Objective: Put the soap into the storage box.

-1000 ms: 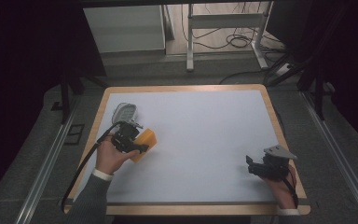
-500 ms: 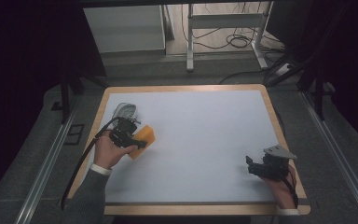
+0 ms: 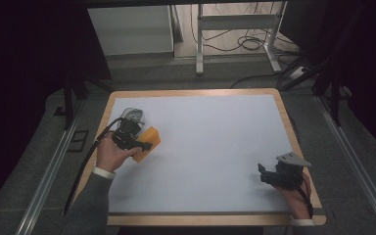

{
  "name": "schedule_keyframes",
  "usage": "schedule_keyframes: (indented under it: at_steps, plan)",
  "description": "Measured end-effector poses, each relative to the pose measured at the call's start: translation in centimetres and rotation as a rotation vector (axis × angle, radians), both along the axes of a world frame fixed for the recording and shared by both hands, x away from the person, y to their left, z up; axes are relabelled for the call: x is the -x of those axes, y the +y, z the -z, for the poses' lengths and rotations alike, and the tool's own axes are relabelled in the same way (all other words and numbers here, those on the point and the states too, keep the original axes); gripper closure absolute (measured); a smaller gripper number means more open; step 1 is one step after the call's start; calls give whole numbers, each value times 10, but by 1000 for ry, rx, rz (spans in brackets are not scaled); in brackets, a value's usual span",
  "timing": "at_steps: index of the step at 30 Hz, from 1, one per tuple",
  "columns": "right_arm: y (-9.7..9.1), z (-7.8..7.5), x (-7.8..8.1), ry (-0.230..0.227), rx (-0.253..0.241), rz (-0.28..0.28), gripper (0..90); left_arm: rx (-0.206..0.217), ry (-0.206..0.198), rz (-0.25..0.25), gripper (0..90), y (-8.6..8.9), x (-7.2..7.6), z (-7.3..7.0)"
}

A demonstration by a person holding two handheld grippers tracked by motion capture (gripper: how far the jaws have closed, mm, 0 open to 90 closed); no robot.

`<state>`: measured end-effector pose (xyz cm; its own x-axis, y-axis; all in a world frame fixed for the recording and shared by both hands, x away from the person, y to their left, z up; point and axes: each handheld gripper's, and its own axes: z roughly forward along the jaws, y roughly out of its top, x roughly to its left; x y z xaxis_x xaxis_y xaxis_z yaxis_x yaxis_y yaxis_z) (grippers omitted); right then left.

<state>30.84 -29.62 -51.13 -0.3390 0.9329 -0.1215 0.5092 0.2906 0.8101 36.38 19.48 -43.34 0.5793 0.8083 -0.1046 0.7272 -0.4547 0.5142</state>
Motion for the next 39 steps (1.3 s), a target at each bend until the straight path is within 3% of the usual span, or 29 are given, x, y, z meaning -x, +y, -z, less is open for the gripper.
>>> schedule_keyframes:
  at_steps: [11,21,30,35,39]
  plan:
    - [-2,-1,0,-2,-4,4,84,7,-18,-24,608,6,-8,-6]
    - [-3,-1,0,-1,-4,2,84,15,7,-31,608,15,-18,-9]
    - [-2,-1,0,1,-5,0,84,14,5,-56,608,21,-26,-13]
    - [-2,-1,-1,2,-3,0,84,43,4,-63,609,22,-32,-14]
    - [-2,-1,0,2,-3,-1,84,40,2,-66,608,23,-36,-16]
